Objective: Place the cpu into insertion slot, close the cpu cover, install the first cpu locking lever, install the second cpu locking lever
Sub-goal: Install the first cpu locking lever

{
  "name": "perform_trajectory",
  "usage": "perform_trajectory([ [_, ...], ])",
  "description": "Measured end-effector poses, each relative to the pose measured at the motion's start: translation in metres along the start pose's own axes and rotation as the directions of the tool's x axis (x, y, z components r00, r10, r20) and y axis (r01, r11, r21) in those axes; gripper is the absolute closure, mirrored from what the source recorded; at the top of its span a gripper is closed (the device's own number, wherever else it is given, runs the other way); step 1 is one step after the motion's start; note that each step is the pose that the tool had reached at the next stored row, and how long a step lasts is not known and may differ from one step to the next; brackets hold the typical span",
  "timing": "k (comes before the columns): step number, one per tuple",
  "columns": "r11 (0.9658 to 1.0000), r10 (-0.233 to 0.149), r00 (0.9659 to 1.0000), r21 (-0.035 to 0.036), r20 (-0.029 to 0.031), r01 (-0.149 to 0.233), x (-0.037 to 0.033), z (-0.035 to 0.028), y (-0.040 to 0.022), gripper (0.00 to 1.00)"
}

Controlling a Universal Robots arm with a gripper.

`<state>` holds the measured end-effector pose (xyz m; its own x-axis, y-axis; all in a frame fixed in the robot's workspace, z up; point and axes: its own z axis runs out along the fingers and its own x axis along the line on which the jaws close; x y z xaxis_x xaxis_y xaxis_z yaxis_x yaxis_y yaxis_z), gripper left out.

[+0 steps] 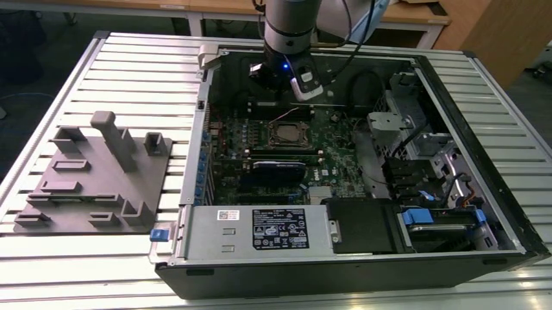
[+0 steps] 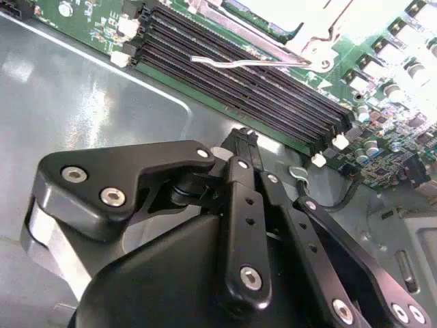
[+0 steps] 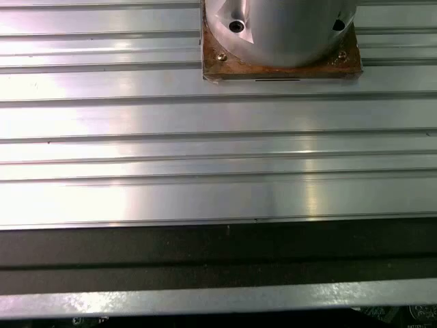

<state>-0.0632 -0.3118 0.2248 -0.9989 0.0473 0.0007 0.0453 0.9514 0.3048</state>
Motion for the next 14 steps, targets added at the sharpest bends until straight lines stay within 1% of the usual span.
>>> perform_trajectory([
  [1, 1.0000, 0.000, 1.0000, -0.0007, 0.0000, 0.000, 0.0000, 0.0000, 0.0000, 0.89],
  [2, 1.0000, 0.000, 1.0000, -0.0094, -0.0004, 0.000, 0.0000, -0.0001, -0.0003, 0.89],
  [14, 0.9998, 0.000, 1.0000, -0.0193, -0.0009, 0.000, 0.0000, -0.0002, -0.0006, 0.89],
])
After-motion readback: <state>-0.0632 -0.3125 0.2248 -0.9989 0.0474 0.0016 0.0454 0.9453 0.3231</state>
